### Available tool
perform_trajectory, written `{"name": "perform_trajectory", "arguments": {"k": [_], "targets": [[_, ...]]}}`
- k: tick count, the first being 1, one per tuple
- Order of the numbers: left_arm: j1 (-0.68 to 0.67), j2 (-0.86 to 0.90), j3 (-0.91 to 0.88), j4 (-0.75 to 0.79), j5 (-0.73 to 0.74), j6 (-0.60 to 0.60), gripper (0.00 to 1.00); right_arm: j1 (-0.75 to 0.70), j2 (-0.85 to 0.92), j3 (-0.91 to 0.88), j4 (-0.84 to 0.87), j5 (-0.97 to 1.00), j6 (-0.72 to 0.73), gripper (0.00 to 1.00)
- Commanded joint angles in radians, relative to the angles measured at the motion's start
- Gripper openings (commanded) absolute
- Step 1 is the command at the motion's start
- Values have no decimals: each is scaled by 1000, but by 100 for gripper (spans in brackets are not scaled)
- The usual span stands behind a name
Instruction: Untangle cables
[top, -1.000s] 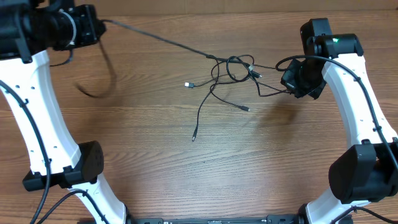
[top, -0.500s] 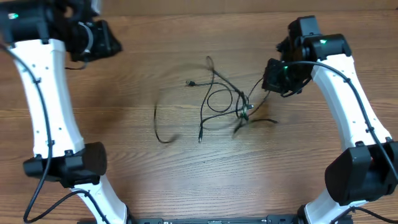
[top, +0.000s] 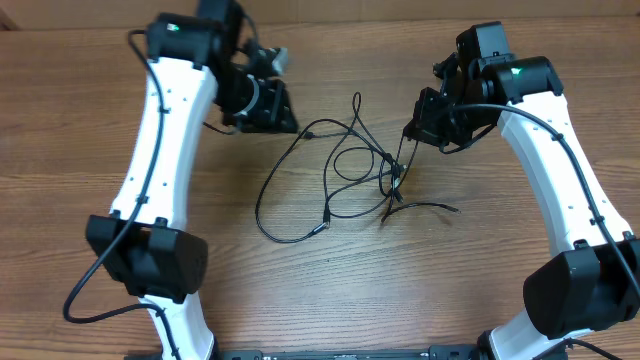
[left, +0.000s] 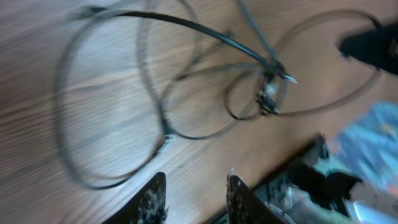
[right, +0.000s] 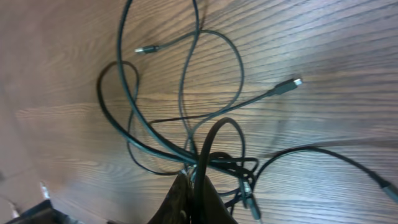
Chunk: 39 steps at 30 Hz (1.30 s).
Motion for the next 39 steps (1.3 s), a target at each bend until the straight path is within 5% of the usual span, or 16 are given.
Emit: {"name": "perform_trajectory", "arguments": {"k": [1,6,19,28,31,32,39], "targets": [[-70,-26,-29,41,185,128,36,6,-43,106,14,-36,123,4],[-183,-26,-55,161,153,74,44,6,-49,238,31,-55,255,4],[-336,-26,-303,560,-162,-428,47,6,-48,238,-14,-47,240,4],[-371,-26,-397,717,-240,-521,33,6,-48,238,-37,-41,219,4],[-386,-26,-433,794,-239,-546,19,6,-48,238,-45,-35,216,4],[-390,-26,-441,816,-239,-549,6,6,-48,237,-50,-26,215,4],[-361,-66,-414,809,-206,-491,4,4,-47,235,-140,187,215,4]]}}
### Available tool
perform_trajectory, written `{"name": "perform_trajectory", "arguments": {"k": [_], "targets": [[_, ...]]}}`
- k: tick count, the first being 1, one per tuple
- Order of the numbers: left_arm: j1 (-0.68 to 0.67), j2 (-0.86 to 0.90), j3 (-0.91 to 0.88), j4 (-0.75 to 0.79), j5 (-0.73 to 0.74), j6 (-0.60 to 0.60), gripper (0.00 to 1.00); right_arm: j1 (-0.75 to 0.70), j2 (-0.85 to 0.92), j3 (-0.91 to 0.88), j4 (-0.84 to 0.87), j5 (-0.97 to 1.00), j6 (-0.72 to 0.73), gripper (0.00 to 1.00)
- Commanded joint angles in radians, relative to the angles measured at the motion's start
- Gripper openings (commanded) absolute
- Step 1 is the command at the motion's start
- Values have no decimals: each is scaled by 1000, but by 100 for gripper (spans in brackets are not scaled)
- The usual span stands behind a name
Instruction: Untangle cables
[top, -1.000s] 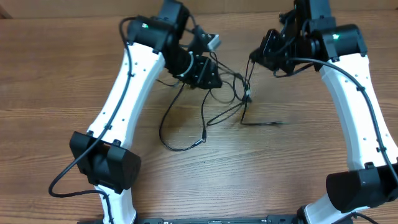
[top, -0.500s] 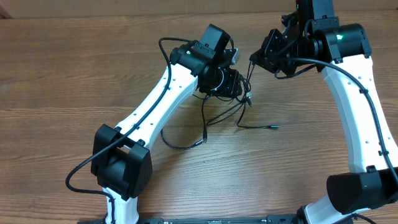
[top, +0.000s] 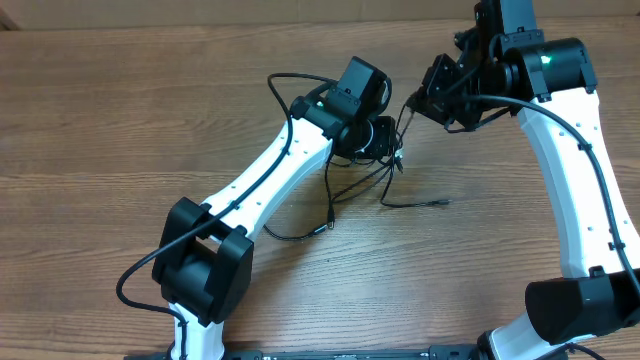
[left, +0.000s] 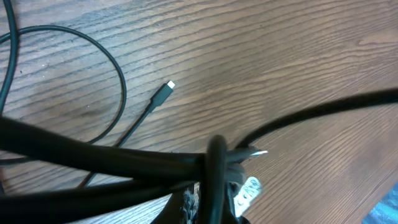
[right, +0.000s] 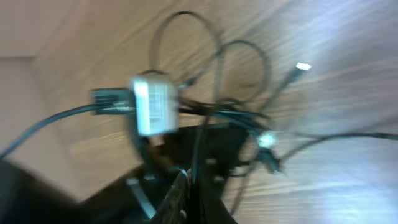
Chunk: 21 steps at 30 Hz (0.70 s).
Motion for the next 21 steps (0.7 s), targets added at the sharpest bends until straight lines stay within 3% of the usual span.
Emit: {"name": "perform_trajectory", "arguments": {"k": [1,7,14,16,19,21], "targets": [[42,-82,26,-27,26,43,4,2,-23,13,-35,177,-8,4],[176,-279,29,-142,225,202,4,2,-23,-114,-14,264,-54,4],[262,-338,29,-253,499,431,4,2,-23,-227,26,259,-110,5],[284,-336,29,-266,593,498,4,2,-23,-225,22,227,-180,18],[309,-336,29,-282,635,566,4,2,-24,-184,-5,133,-301,54],[323,-336,29,-288,637,596,4,2,-29,-130,-32,72,-351,69]]}}
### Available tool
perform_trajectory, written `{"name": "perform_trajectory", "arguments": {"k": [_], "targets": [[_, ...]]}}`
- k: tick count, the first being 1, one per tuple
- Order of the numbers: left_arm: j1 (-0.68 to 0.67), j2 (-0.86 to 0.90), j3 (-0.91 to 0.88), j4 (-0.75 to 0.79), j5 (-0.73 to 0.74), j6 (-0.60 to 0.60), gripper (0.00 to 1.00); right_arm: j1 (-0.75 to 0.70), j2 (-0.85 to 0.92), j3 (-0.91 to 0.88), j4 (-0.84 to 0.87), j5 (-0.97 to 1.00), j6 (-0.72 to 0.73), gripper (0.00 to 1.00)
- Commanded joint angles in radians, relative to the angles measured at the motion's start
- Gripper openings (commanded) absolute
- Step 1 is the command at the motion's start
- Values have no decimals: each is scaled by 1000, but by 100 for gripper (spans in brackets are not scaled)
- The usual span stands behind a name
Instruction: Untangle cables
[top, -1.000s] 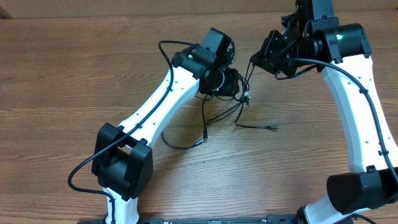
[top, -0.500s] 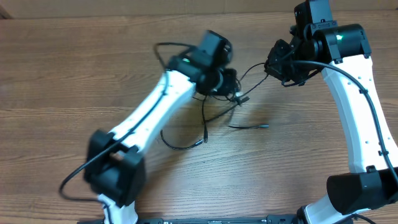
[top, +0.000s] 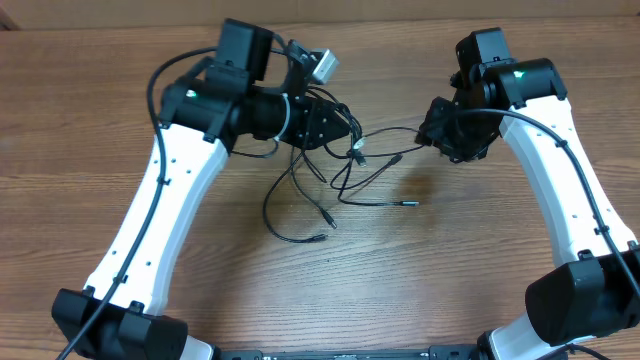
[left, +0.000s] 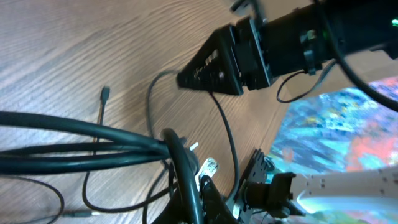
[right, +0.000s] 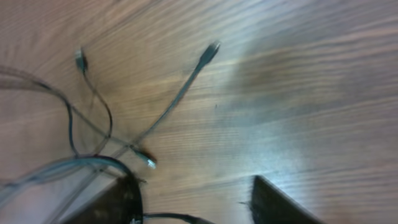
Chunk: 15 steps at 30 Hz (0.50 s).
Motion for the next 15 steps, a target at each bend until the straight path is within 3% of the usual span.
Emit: {"name": "perform_trajectory", "arguments": {"k": [1,3,9,15], "targets": [[30,-1,13,-2,106,142,4,-4,-28,109,-22,-124,-165,74],[32,-1,13,6,106,164,4,-1,-38,163,-31,-205,-225,79],[32,0,13,141,194,148,4,28,-60,265,-2,-341,-267,79],[36,1,13,187,191,82,4,55,-59,266,7,-372,-293,72]]}}
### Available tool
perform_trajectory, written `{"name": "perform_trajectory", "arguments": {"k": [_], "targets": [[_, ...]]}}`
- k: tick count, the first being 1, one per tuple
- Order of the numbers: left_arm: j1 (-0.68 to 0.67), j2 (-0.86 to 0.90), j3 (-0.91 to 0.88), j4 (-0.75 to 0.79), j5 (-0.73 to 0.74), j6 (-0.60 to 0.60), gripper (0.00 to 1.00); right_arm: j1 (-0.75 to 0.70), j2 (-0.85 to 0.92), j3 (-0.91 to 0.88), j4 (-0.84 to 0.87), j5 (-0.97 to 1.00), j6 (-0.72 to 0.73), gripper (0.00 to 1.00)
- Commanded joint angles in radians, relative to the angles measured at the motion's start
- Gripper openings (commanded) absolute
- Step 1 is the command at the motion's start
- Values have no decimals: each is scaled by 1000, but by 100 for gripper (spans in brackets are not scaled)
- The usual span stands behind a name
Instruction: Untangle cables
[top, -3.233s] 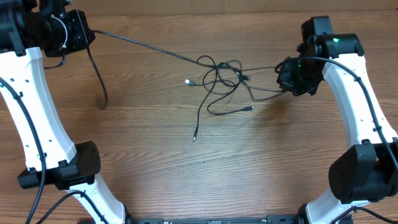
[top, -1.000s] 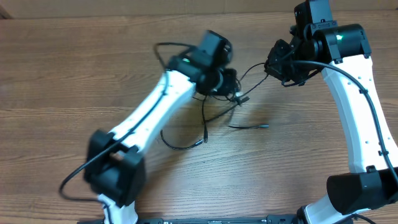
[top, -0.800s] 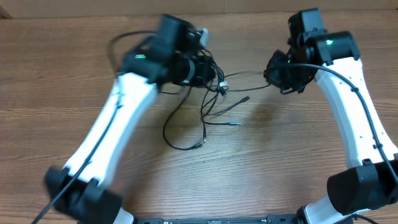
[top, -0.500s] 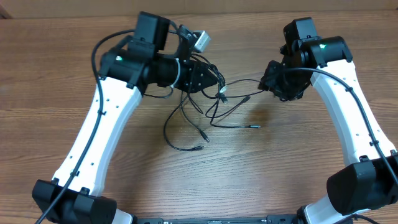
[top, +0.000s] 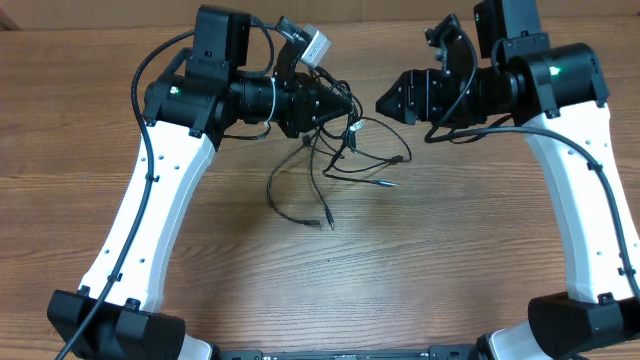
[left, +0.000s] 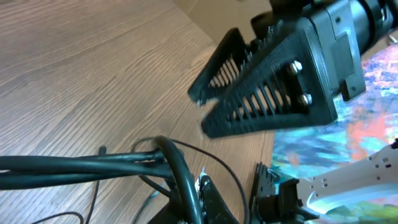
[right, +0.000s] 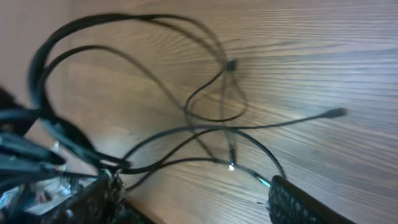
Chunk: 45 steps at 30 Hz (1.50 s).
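A tangle of thin black cables (top: 340, 165) hangs from my left gripper (top: 343, 106), which is shut on a bunch of its strands above the table's middle back. The loose loops and plug ends trail down onto the wood. In the left wrist view the thick strands (left: 93, 163) run across into the left gripper (left: 200, 194). My right gripper (top: 392, 98) hovers close to the right of the left one, facing it, open and holding nothing. It appears wide open in the left wrist view (left: 198, 115). The right wrist view is blurred, showing the cables (right: 211, 112) beyond the right gripper (right: 199, 208).
The wooden table (top: 450, 260) spreads around the tangle. A white tag (top: 313, 45) on the left arm's own cable sticks up behind the left wrist. Both arms' bases stand at the front edge.
My right gripper, open then too, has risen and moved left, from right of the tangle to just in front of the left gripper. The hanging cables have drawn closer together under the left gripper.
First the tangle lay flat, my left gripper open far to its left, my right gripper shut on a strand at its right. Then the left was shut on the bundle. Later the left held it lifted and the right was open, as now.
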Motion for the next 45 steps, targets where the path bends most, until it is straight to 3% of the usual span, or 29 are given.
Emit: {"name": "perform_trajectory", "arguments": {"k": [1,4,9,14,18,27,30,33,38,45], "targets": [[4,1,13,25,45,-46,4,16,-11,18,6,-45,-43,70],[12,1,13,64,42,-121,4,31,-11,18,11,-45,-43,65],[4,1,13,167,33,-269,4,62,-4,12,39,-45,-37,65],[-8,3,13,154,-74,-405,4,63,-1,12,45,-101,-22,64],[-20,3,13,153,-36,-425,4,62,2,11,85,-99,-3,64],[-32,3,13,122,77,-426,4,64,68,-10,109,-88,69,45],[-32,3,13,121,77,-427,4,64,96,-10,110,-51,86,27],[-32,3,13,139,77,-446,4,60,106,-15,108,64,170,20],[-27,3,13,161,95,-445,4,60,106,-19,138,-5,175,21],[-15,3,13,161,107,-445,4,60,106,-19,214,-169,144,35]]}}
